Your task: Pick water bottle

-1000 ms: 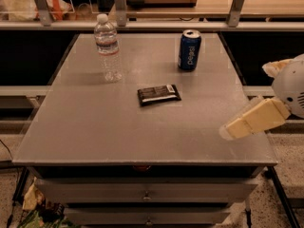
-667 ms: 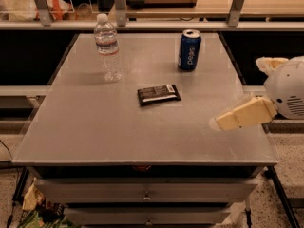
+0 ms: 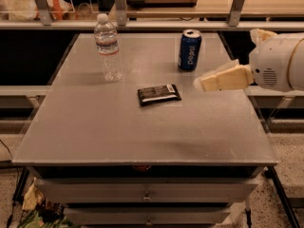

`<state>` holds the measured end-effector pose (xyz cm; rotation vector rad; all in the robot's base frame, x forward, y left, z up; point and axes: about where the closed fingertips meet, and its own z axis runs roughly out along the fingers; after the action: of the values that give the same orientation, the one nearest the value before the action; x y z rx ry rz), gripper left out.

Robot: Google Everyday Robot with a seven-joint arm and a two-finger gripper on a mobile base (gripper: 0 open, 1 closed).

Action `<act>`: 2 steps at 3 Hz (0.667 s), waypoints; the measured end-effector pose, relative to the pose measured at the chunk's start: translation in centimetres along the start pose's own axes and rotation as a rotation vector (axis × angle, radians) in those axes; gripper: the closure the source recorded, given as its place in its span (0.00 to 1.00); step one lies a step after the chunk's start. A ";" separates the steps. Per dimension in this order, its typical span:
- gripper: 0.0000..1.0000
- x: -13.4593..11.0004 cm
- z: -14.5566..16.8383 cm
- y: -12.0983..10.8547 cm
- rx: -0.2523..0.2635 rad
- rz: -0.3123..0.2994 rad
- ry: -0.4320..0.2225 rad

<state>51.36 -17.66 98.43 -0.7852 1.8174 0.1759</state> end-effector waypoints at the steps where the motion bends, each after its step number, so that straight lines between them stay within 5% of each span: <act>1: 0.00 -1.3 2.1 -1.1 -0.034 0.049 -0.062; 2: 0.00 -3.1 4.0 -0.8 -0.143 0.022 -0.087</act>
Offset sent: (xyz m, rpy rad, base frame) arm 0.0565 0.0541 0.0198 0.0975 0.0499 0.3337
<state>55.54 -15.09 99.78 -0.8446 1.7459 0.3524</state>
